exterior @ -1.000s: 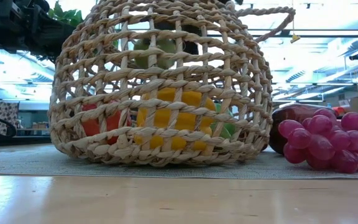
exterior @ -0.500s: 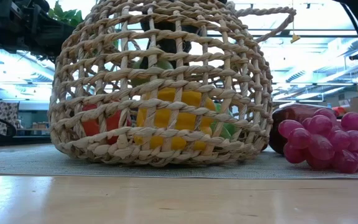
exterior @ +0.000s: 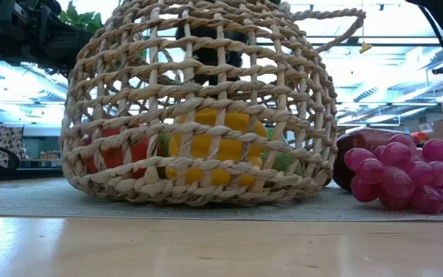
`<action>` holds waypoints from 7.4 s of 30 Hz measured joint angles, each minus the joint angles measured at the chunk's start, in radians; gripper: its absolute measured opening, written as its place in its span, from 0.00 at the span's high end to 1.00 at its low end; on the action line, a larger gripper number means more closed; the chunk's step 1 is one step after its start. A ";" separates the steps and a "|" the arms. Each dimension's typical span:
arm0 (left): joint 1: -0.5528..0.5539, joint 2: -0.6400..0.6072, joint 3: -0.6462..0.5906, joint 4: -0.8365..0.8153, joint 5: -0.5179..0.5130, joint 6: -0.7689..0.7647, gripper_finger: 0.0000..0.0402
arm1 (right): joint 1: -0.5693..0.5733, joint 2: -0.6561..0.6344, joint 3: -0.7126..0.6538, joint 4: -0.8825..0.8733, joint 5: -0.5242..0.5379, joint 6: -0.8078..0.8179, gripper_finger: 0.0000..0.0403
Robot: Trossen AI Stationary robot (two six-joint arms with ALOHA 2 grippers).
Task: Build produce basket
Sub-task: Put the bottom dark red apple into the basket
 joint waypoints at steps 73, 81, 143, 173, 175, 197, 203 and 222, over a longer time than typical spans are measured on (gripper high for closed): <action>0.000 0.000 0.000 0.001 0.000 0.000 0.64 | 0.833 -0.530 -1.004 0.132 0.877 1.026 0.09; 0.000 0.000 0.000 0.001 0.000 0.000 0.63 | 0.799 -0.530 -1.113 0.310 0.966 0.927 0.09; 0.000 0.000 0.000 0.001 0.000 0.000 0.63 | 0.754 -0.725 -0.992 0.314 0.867 0.623 0.14; 0.000 0.000 0.000 0.001 0.000 0.000 0.63 | 0.777 -0.776 -0.977 1.154 0.931 0.031 0.14; 0.000 0.000 0.000 0.001 0.000 0.000 0.64 | 0.754 -0.775 -0.962 1.150 0.892 0.021 0.14; 0.000 0.000 0.000 0.001 0.000 0.000 0.63 | 0.422 -0.775 -0.713 0.769 0.614 0.069 0.14; 0.000 0.000 0.000 0.001 0.000 0.000 0.64 | 0.378 -0.778 -0.687 0.767 0.571 0.072 0.14; 0.000 0.000 0.000 0.001 0.000 0.000 0.64 | 0.461 -0.446 -0.270 0.479 0.929 -0.396 0.14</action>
